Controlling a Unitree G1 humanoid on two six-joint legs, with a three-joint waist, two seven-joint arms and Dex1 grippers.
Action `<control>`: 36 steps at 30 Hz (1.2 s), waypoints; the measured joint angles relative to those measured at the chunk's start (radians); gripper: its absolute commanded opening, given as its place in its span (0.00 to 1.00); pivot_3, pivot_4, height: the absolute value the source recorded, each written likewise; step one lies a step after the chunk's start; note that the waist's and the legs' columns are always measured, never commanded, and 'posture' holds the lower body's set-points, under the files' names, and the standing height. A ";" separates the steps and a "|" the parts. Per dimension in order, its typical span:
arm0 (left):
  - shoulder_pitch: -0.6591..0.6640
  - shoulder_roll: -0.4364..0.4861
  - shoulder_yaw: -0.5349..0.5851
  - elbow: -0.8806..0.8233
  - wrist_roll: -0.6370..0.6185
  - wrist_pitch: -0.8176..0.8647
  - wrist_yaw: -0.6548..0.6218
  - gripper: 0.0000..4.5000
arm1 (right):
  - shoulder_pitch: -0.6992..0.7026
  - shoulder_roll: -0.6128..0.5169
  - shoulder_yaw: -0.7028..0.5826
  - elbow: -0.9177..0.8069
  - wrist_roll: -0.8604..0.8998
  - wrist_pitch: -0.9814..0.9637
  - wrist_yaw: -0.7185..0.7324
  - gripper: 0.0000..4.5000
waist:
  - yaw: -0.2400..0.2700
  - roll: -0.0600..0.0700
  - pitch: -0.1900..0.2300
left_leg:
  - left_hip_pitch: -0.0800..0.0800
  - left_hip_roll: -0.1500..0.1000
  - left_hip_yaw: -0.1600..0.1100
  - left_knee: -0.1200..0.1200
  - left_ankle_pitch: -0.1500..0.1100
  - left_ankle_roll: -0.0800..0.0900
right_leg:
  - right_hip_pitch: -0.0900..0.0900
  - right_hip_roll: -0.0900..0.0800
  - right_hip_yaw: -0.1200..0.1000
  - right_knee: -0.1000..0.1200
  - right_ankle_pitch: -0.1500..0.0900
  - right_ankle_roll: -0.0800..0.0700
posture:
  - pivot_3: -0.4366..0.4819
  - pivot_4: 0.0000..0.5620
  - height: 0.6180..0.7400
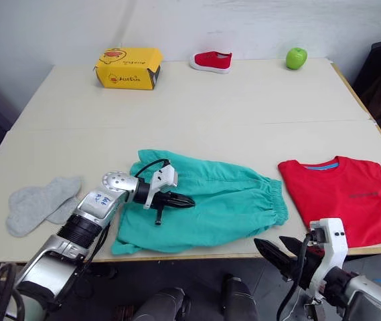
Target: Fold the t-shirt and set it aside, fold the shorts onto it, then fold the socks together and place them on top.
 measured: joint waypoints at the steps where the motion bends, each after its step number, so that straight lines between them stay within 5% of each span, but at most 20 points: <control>1: -0.002 -0.002 0.000 0.004 0.007 -0.011 -0.001 0.00 | -0.006 0.010 0.018 0.024 0.011 -0.015 -0.020 0.99 | 0.000 0.000 0.000 | 0.000 0.000 0.000 0.000 0.000 0.000 | 0.000 0.000 0.000 0.000 0.000 0.000 | 0.48 0.27 1.00; 17: -0.027 -0.015 0.019 0.071 0.072 -0.079 0.017 0.00 | -0.342 0.133 0.310 0.295 0.004 -0.136 -0.114 0.99 | -0.026 -0.003 -0.002 | 0.015 0.002 -0.001 -0.006 -0.001 0.001 | 0.015 0.001 0.000 -0.002 -0.001 -0.001 | 0.48 0.27 1.00; 21: -0.033 -0.017 0.033 0.090 0.078 -0.090 0.044 0.00 | -0.335 0.134 0.317 0.300 -0.007 -0.148 -0.097 0.80 | -0.023 -0.003 -0.002 | 0.015 0.002 -0.002 -0.006 -0.001 0.001 | 0.015 0.002 0.000 -0.003 -0.001 0.000 | 0.48 0.27 1.00; 26: -0.040 -0.018 0.041 0.110 0.088 -0.105 0.069 0.00 | -0.344 0.116 0.345 0.307 -0.057 -0.148 -0.050 0.42 | -0.022 -0.003 -0.002 | 0.015 0.002 -0.002 -0.006 -0.001 0.001 | 0.015 0.002 0.000 -0.004 -0.001 0.000 | 0.48 0.27 1.00; 31: -0.039 -0.020 0.040 0.112 0.097 -0.110 0.081 0.00 | -0.456 -0.025 0.424 0.202 -0.169 -0.140 0.132 0.05 | -0.024 -0.003 -0.002 | 0.015 0.002 -0.001 -0.006 -0.001 0.001 | 0.015 0.002 0.000 -0.004 -0.002 0.000 | 0.48 0.27 1.00; 36: -0.040 -0.037 0.041 0.128 0.111 -0.124 0.107 0.00 | -0.765 -0.077 0.573 0.213 -0.295 -0.125 0.291 0.01 | -0.022 -0.003 -0.002 | 0.015 0.002 -0.001 -0.006 -0.001 0.001 | 0.015 0.002 -0.001 -0.004 -0.001 0.000 | 0.48 0.27 1.00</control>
